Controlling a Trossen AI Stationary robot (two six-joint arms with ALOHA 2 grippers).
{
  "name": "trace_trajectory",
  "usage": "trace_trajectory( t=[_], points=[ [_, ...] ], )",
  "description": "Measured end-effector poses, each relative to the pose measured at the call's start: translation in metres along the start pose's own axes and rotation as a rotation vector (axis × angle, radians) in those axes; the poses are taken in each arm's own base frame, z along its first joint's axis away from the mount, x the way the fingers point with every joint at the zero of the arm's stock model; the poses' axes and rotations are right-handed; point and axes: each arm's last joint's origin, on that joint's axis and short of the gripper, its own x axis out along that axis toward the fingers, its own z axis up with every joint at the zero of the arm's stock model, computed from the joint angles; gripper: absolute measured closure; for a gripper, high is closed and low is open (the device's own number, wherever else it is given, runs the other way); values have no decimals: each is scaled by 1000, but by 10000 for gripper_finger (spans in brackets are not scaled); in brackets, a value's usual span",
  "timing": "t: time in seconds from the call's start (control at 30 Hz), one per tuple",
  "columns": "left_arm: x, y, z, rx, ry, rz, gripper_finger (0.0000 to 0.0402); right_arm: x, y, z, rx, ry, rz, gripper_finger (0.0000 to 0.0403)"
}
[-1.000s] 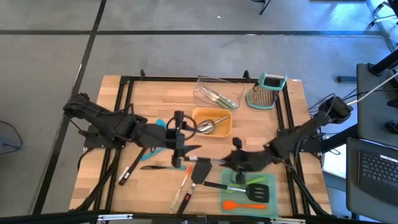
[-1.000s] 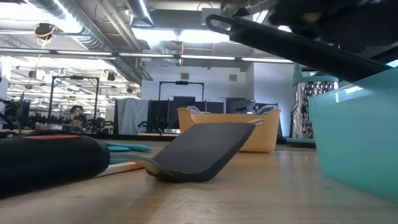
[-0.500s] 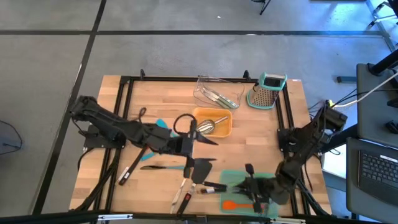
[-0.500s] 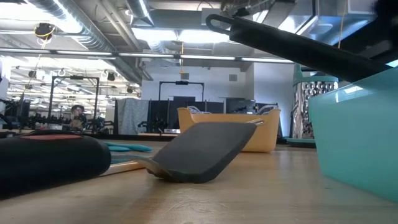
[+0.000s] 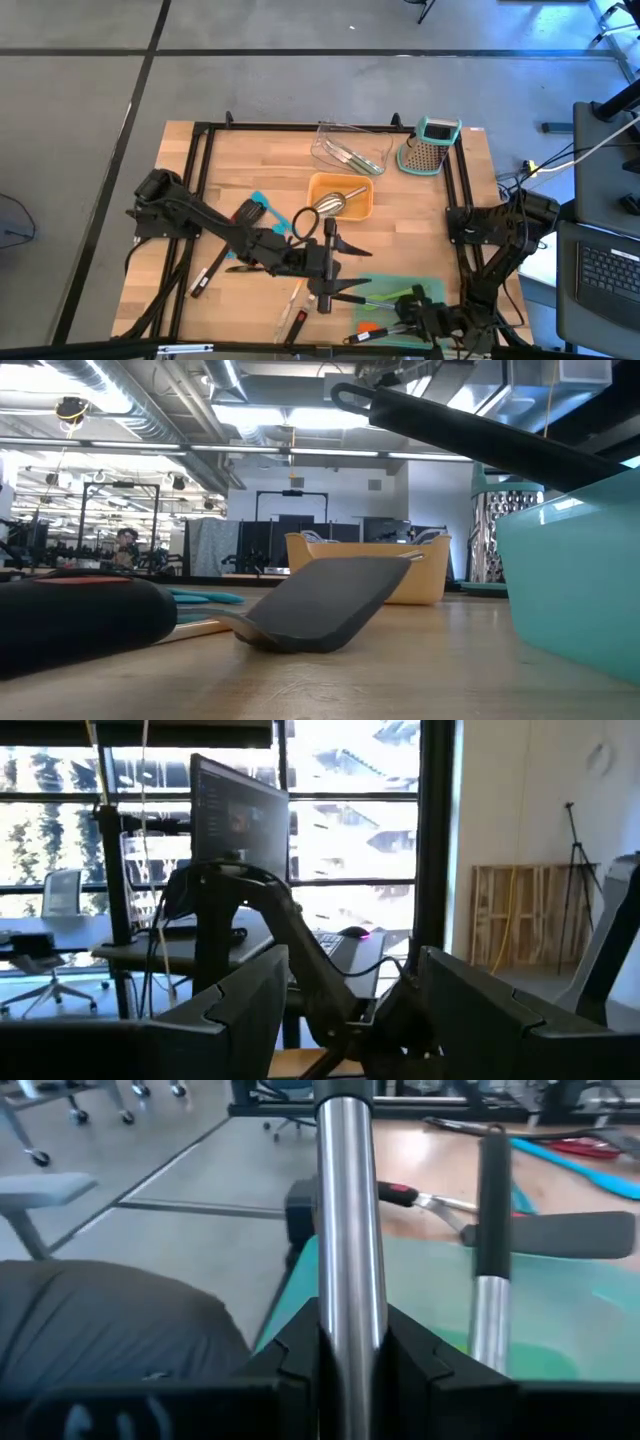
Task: Pick & Place Kitchen Items
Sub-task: Put the black spatula into the green bin
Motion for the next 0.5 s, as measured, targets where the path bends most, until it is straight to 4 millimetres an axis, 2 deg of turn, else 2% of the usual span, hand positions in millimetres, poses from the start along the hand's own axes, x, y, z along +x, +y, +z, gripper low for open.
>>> trace_trajectory(
  t=[0.33, 0.5],
  points=[
    [14, -15, -4, 1, -10, 85, 180, 2, 14, 13, -49, 17, 102, 337],
    [15, -17, -11, -12, 9, 115, 180, 14, 8, 22, -43, 3, 63, 337]
  ],
)
